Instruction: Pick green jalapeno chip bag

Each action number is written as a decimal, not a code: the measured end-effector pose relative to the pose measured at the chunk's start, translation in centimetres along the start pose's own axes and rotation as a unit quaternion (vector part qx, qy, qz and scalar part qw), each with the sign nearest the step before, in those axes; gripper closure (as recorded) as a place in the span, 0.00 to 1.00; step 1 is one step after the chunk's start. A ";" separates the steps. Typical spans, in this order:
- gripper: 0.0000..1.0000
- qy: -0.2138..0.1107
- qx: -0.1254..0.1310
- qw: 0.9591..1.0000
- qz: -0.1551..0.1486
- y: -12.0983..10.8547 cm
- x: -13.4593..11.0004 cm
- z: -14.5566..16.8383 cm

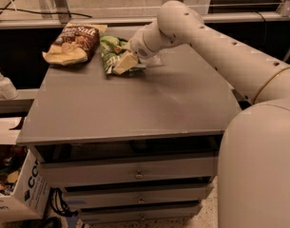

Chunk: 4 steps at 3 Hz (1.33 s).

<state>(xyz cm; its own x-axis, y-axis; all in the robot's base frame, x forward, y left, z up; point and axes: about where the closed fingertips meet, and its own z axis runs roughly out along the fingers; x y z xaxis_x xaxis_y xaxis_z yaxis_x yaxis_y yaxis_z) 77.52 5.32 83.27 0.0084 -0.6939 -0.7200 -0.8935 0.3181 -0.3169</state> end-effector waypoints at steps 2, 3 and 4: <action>1.00 0.000 0.000 1.000 0.000 0.0 -0.1 -0.1; 1.00 0.000 0.000 1.000 0.000 0.0 -0.1 -0.1; 1.00 0.000 0.000 1.000 0.000 0.0 -0.1 -0.1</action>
Offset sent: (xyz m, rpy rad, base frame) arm -0.0299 -0.0280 0.1751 0.2631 -0.3536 0.0319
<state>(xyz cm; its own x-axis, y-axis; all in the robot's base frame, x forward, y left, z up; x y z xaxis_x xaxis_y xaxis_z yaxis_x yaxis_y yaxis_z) 77.51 5.36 83.41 0.0088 -0.6936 -0.7203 -0.8937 0.3177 -0.3169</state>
